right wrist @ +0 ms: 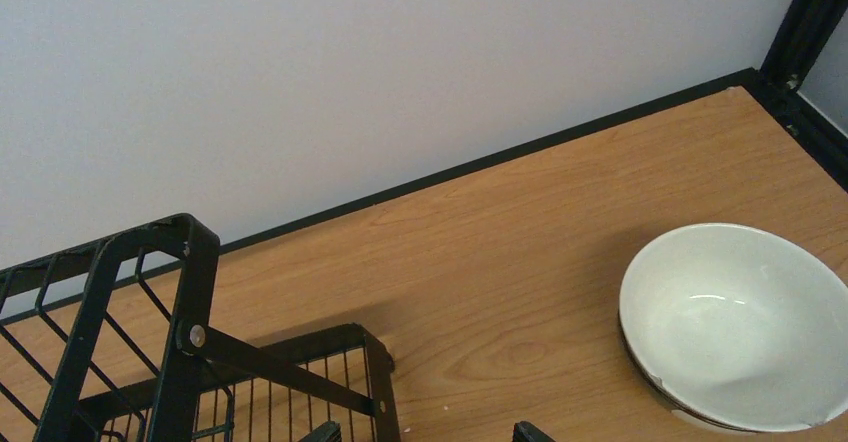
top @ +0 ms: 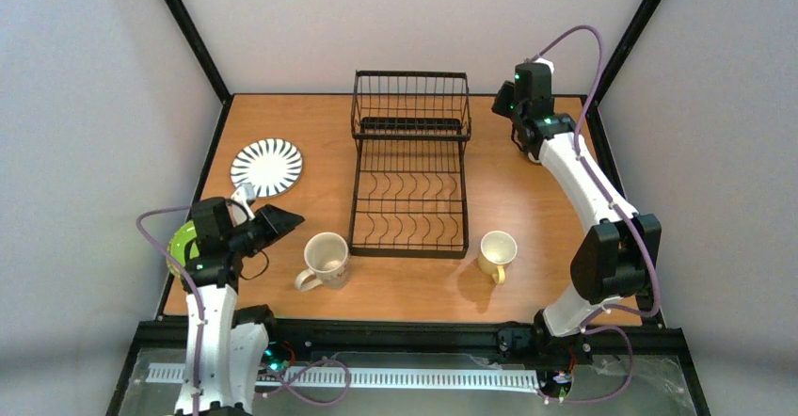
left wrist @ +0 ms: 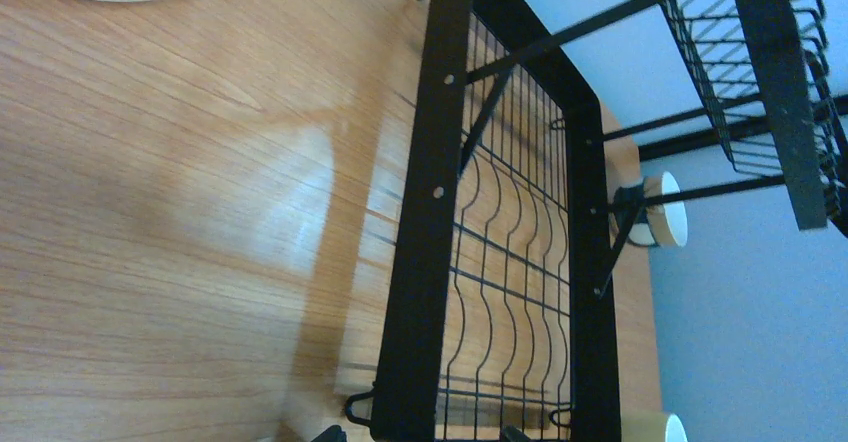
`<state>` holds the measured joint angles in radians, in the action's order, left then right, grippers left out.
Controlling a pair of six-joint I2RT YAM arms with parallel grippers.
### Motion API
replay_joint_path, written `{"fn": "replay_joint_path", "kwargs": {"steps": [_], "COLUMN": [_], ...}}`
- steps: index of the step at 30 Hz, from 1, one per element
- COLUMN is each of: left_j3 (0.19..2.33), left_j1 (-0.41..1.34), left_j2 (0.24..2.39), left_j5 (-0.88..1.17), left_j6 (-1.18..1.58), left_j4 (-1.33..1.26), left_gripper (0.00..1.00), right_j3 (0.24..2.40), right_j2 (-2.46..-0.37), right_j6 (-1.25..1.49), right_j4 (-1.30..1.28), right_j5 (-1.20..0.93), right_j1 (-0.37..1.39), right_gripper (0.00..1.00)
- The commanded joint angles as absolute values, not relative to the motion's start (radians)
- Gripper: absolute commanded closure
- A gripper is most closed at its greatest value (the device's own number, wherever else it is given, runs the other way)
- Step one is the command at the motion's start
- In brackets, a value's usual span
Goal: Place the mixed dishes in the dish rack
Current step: Grab the cup at the center of the board.
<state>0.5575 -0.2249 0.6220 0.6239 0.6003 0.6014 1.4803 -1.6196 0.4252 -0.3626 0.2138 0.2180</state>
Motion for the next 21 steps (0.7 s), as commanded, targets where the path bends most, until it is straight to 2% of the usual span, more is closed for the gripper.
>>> {"fn": "replay_joint_path", "kwargs": {"steps": [1, 21], "left_j3": [0.631, 0.772], "left_j1": [-0.200, -0.099], "left_j2": [0.614, 0.668], "left_j5": [0.669, 0.487], "left_j6": [0.525, 0.380], "left_j4": [0.659, 0.922], "left_gripper": [0.14, 0.18], "right_j3": [1.511, 1.553], "right_j2": [-1.580, -1.580], "right_j6": [0.410, 0.405], "right_j4": [-0.394, -0.427], "right_j5": [0.247, 0.273], "right_j1": [0.227, 0.245], "right_gripper": [0.01, 0.00]}}
